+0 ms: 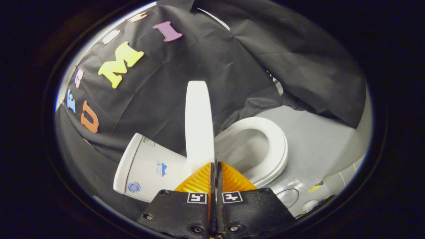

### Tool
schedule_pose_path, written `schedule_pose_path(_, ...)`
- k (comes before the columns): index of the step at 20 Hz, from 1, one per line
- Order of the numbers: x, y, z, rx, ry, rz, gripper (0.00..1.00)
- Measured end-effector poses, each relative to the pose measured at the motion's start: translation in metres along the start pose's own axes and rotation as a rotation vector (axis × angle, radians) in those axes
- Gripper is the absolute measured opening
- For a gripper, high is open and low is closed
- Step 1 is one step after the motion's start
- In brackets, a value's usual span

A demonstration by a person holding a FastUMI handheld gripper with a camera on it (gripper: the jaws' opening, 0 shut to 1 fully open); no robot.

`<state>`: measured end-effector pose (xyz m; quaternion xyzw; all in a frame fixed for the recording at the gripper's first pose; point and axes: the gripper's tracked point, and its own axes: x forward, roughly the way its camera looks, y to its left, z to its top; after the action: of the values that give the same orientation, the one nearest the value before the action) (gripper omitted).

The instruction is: Open the toilet lid.

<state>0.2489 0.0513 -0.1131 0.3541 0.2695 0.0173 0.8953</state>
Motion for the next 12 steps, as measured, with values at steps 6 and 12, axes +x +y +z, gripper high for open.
schedule_pose_path(6, -0.004, 0.016, -0.002, -0.085, -0.019, -0.025, 0.04)
schedule_pose_path(12, -0.006, 0.036, -0.006, -0.157, -0.035, -0.031, 0.04)
